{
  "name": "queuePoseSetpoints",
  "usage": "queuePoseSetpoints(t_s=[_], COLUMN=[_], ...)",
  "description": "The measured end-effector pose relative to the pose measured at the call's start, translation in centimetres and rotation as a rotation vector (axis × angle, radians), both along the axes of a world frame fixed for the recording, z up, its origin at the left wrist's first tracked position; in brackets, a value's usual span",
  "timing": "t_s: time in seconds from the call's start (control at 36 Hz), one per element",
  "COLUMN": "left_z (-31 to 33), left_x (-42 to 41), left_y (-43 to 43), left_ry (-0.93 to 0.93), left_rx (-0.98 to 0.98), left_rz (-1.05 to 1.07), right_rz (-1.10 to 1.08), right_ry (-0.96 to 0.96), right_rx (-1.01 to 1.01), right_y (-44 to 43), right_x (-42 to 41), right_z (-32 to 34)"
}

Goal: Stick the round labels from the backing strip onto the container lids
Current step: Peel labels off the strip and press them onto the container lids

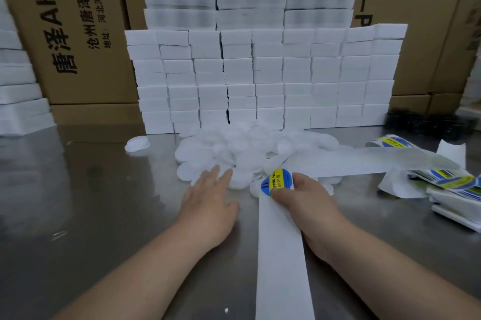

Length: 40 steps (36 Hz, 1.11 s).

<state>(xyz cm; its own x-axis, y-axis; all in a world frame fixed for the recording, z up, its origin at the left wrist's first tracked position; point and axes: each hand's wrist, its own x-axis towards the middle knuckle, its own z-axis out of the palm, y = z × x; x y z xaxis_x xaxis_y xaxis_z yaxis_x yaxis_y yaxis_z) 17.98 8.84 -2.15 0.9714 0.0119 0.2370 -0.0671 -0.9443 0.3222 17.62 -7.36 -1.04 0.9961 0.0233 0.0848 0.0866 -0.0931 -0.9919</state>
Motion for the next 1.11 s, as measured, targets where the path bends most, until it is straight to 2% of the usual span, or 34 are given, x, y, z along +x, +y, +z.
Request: queuePoseSetpoints(t_s=[0.08,0.17,0.31,0.39,0.5,0.61,0.72,0.83,0.92,1.0,1.11], left_z=[-0.5,-0.5,-0.7,-0.6,-0.7,-0.6,-0.6,-0.5,-0.1,0.3,0.1], left_x=[-0.1,-0.1,0.4,1.4,3.3,4.4,4.4,4.1,3.8,2.9,2.2], left_y=[-0.4,-0.6,-1.0,-1.3,-1.0,-0.9,-0.6,-0.6,-0.9,-1.4,-1.6], left_ry=[0.048,-0.026,-0.243,-0.266,-0.174,-0.065,-0.159,-0.272,-0.432,-0.582,-0.505], left_rx=[0.056,0.050,0.237,0.293,0.292,0.190,0.216,0.205,0.116,-0.115,-0.504], left_rz=[-0.093,-0.005,0.020,0.040,0.159,0.219,0.213,0.220,0.217,0.147,0.161], right_rz=[0.008,0.019,-0.010,-0.028,0.001,0.005,0.031,0.058,0.083,0.087,0.078], right_ry=[0.001,-0.010,-0.010,0.021,0.082,0.115,0.054,0.079,0.100,0.107,0.073], right_rx=[-0.022,-0.038,-0.018,-0.013,-0.012,0.053,0.105,0.174,0.217,0.251,0.282], right_y=[0.2,0.3,0.4,0.4,0.5,0.2,0.1,-0.2,-0.5,-0.6,-0.6], right_x=[0.1,0.0,0.3,0.6,1.2,1.5,1.2,1.3,1.1,0.9,0.7], right_z=[-0.1,-0.3,-0.8,-0.8,-0.4,-0.3,-0.6,-0.3,-0.1,0.1,0.0])
